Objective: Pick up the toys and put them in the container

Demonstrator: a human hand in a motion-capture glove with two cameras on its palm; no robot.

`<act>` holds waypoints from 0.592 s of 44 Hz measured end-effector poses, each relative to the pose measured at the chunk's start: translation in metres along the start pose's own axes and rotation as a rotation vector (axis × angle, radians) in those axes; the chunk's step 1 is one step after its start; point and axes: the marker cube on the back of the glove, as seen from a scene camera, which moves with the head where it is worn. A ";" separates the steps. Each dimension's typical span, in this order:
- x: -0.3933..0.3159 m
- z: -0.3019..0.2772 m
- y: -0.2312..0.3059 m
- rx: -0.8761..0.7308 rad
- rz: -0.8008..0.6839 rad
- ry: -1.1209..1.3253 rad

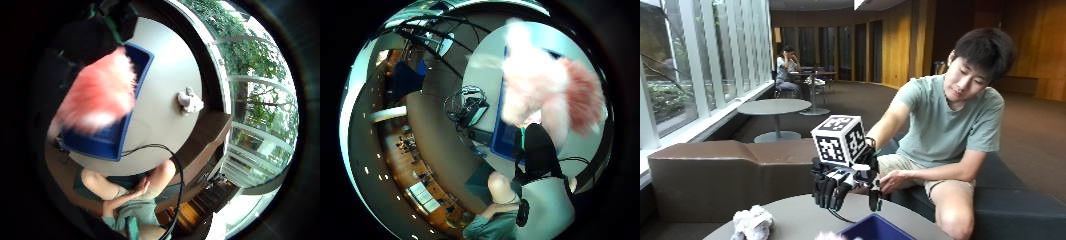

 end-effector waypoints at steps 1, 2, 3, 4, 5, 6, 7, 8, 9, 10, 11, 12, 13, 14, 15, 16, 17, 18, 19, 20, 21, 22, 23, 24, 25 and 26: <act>0.001 0.000 0.001 -0.006 -0.006 -0.011; 0.003 -0.001 0.002 -0.009 -0.010 -0.018; 0.005 -0.002 0.003 -0.011 -0.012 -0.023; 0.007 -0.005 0.004 -0.008 -0.012 -0.026; 0.010 -0.007 0.005 -0.004 -0.011 -0.027; 0.014 -0.010 0.006 0.003 -0.009 -0.026; 0.019 -0.014 0.008 0.010 -0.006 -0.023; 0.024 -0.018 0.009 0.015 0.000 -0.018; 0.031 -0.022 0.011 0.019 0.006 -0.012; 0.038 -0.027 0.014 0.020 0.013 -0.005; 0.044 -0.031 0.016 0.020 0.019 0.003; 0.051 -0.034 0.018 0.019 0.024 0.011; 0.057 -0.037 0.020 0.019 0.028 0.020; 0.064 -0.041 0.021 0.019 0.032 0.029; 0.072 -0.044 0.024 0.020 0.037 0.040; 0.081 -0.047 0.026 0.021 0.043 0.051; 0.092 -0.050 0.029 0.021 0.052 0.061; 0.103 -0.052 0.032 0.019 0.064 0.070; 0.116 -0.054 0.035 0.015 0.078 0.078; 0.129 -0.054 0.038 0.009 0.093 0.086; 0.142 -0.055 0.041 0.001 0.106 0.093; 0.156 -0.054 0.042 -0.009 0.117 0.100; 0.169 -0.053 0.042 -0.021 0.124 0.106; 0.182 -0.051 0.042 -0.036 0.128 0.111; 0.195 -0.048 0.041 -0.052 0.128 0.113; 0.209 -0.044 0.040 -0.070 0.126 0.112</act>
